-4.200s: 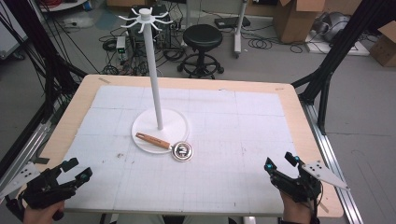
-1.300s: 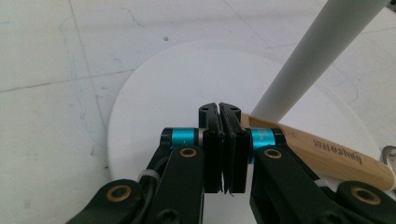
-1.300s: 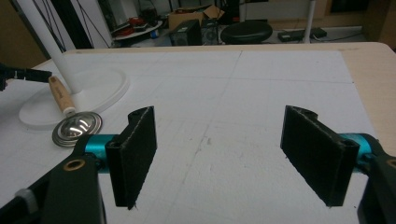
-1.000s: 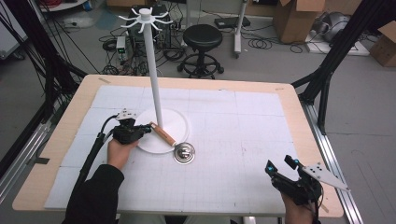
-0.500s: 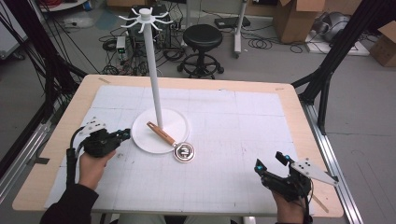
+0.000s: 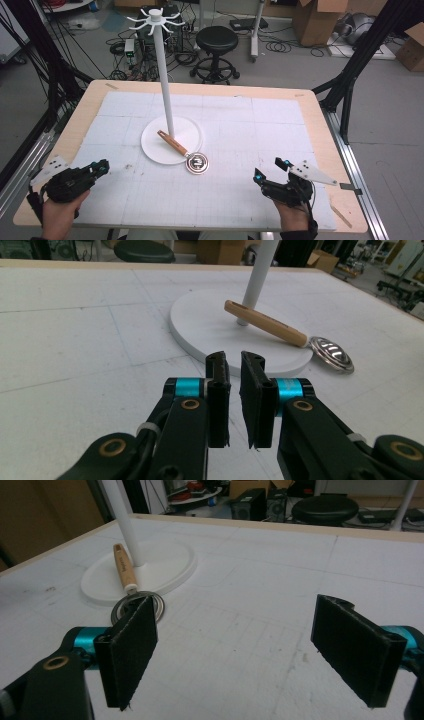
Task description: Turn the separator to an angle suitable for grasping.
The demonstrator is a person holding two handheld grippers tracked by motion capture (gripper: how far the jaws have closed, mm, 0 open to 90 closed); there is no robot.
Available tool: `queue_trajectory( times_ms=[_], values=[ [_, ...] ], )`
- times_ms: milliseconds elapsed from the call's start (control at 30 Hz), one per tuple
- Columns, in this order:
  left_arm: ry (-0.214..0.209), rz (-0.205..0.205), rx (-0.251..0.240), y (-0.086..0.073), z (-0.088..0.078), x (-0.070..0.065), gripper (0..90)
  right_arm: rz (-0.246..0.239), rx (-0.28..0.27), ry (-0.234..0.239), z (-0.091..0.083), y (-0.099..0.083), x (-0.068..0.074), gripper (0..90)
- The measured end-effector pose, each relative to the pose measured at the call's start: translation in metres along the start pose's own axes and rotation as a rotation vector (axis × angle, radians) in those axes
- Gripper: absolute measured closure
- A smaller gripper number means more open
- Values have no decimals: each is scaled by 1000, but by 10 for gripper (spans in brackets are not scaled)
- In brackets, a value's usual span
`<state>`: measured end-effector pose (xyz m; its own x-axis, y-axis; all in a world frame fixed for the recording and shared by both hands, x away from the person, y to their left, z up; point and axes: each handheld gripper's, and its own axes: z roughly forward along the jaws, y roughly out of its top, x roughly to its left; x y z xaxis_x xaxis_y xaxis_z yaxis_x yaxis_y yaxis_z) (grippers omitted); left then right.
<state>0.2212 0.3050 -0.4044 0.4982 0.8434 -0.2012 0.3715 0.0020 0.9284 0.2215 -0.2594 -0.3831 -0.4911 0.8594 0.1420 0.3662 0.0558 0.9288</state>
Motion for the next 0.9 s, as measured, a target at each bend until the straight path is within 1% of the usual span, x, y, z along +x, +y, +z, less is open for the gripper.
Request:
queue_trajectory(
  times_ms=[33,67,100,133,167,200,233,267,300,333,367,400,433,467,500,533,567,600,667,700,733,767,800,833,900],
  values=[
    [5,0,-14,0,-5,0,811,0,0,0,0,0,0,173],
    [3,3,-28,-1,-14,0,811,-5,7,9,6,2,3,173],
    [3,3,-28,-1,-14,0,806,-9,10,15,10,2,4,174],
    [3,9,-30,-3,-18,0,806,-9,10,15,10,2,4,174],
    [12,20,-17,-7,-23,1,726,-11,21,27,17,3,8,178],
    [12,20,-17,-7,-23,1,657,-11,21,27,17,3,8,178],
    [22,16,-14,-9,-25,2,657,-14,28,34,21,4,9,178],
    [25,5,-19,-10,-27,4,531,-21,37,52,28,6,13,178],
    [20,-32,-37,-12,-32,6,467,-24,39,61,32,7,15,177],
    [20,-32,-37,-12,-32,6,397,-24,39,61,32,7,15,177],
    [22,-50,-55,-12,-35,7,347,-34,43,78,41,9,21,177],
    [29,-62,-75,-12,-37,6,347,-34,43,78,41,9,21,177],
    [48,-55,-90,-13,-40,5,286,-47,45,84,50,10,29,175],
    [52,-39,-95,-13,-41,4,236,-46,45,90,56,11,32,175],
    [52,-39,-95,-13,-41,4,200,-42,44,99,61,12,36,175],
    [45,-22,-100,-14,-43,4,200,-42,44,99,61,12,36,175],
    [36,-16,-108,-14,-44,3,194,-67,43,119,71,13,44,175],
    [29,-19,-114,-15,-44,4,194,-67,43,119,71,13,44,175],
    [22,-17,-112,-16,-44,4,195,-96,50,131,80,16,52,175],
    [20,-16,-112,-16,-44,5,195,-117,53,129,85,17,55,175],
    [13,-15,-111,-16,-43,6,194,-133,52,117,88,18,58,175],
    [8,-9,-110,-16,-43,7,195,-144,47,116,91,20,60,175],
    [5,-8,-103,-17,-41,9,195,-150,39,116,95,23,61,175],
    [5,-8,-103,-17,-41,9,195,-150,39,116,95,23,61,175],
    [7,-19,-100,-18,-41,11,196,-136,43,128,98,27,60,175]
  ],
)
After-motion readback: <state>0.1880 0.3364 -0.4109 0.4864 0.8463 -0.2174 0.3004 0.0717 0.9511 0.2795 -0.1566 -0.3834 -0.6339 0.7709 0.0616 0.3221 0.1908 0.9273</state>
